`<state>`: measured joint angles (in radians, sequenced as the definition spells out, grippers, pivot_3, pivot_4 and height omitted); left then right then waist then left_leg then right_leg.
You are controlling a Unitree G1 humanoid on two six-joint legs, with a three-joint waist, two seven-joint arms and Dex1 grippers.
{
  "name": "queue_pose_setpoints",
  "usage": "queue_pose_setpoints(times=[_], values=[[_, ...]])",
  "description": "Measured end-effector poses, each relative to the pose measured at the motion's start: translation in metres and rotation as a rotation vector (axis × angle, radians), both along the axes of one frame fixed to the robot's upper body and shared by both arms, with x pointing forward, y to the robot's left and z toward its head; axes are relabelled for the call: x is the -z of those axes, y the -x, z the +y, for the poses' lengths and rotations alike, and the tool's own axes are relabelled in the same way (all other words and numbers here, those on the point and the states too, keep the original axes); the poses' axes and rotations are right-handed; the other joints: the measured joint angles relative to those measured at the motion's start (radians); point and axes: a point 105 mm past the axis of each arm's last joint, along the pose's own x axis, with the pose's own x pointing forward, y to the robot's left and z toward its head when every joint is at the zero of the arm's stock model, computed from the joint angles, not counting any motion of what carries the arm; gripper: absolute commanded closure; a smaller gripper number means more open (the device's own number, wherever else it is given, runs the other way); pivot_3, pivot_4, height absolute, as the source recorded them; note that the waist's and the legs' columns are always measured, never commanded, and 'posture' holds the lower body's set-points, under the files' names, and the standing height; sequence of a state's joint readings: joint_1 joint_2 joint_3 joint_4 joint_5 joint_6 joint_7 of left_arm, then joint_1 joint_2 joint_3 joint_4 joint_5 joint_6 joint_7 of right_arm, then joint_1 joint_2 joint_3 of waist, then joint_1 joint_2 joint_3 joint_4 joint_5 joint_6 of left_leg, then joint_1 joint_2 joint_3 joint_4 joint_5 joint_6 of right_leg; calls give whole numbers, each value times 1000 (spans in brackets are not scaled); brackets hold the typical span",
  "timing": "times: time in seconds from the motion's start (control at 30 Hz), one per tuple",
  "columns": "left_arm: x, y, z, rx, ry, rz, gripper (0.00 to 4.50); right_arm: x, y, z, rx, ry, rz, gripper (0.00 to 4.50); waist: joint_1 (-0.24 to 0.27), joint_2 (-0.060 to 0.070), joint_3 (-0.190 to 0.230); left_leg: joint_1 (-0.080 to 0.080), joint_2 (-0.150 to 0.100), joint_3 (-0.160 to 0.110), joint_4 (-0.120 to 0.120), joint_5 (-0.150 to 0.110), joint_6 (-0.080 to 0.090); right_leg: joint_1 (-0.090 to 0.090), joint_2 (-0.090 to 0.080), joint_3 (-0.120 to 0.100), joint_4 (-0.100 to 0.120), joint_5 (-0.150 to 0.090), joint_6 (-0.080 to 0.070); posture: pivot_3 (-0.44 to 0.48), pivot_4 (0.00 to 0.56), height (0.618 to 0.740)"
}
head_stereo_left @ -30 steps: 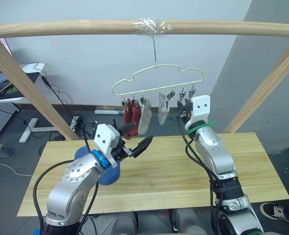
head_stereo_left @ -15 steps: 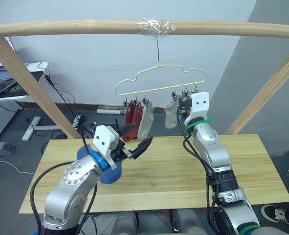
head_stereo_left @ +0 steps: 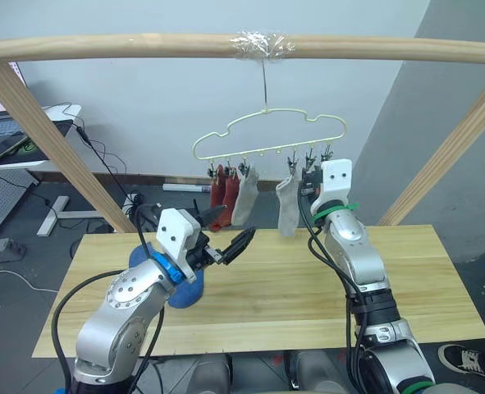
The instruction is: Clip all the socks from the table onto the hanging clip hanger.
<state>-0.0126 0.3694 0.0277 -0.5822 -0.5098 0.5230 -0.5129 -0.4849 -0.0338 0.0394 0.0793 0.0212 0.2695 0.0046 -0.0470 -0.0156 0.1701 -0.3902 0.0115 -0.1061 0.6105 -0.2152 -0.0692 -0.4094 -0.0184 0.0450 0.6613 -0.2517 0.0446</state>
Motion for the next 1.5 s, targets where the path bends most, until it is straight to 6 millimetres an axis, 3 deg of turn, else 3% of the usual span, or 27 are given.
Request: queue_pose_setpoints(times=[0.27,0.37,0.97,1.5], values=[[0,0,0,0,0,-1,0,-11,-6,-2,11,-5,-31,3111,0,0,0,0,0,0,0,0,0,0,0,0,0,0,0,38,122,740],[0,0,0,0,0,-1,0,-7,-8,-1,11,-4,-19,2558,0,0,0,0,0,0,0,0,0,0,0,0,0,0,0,40,123,740],[-3,-2,-1,-6,0,-11,0,-11,-15,3,19,-16,-33,2558,0,0,0,0,0,0,0,0,0,0,0,0,1,0,0,40,126,740],[-1,-2,-4,-3,2,-3,0,-19,-22,24,-40,-44,-40,2558,1,0,0,0,0,0,0,0,0,0,0,0,1,2,-3,54,132,740]])
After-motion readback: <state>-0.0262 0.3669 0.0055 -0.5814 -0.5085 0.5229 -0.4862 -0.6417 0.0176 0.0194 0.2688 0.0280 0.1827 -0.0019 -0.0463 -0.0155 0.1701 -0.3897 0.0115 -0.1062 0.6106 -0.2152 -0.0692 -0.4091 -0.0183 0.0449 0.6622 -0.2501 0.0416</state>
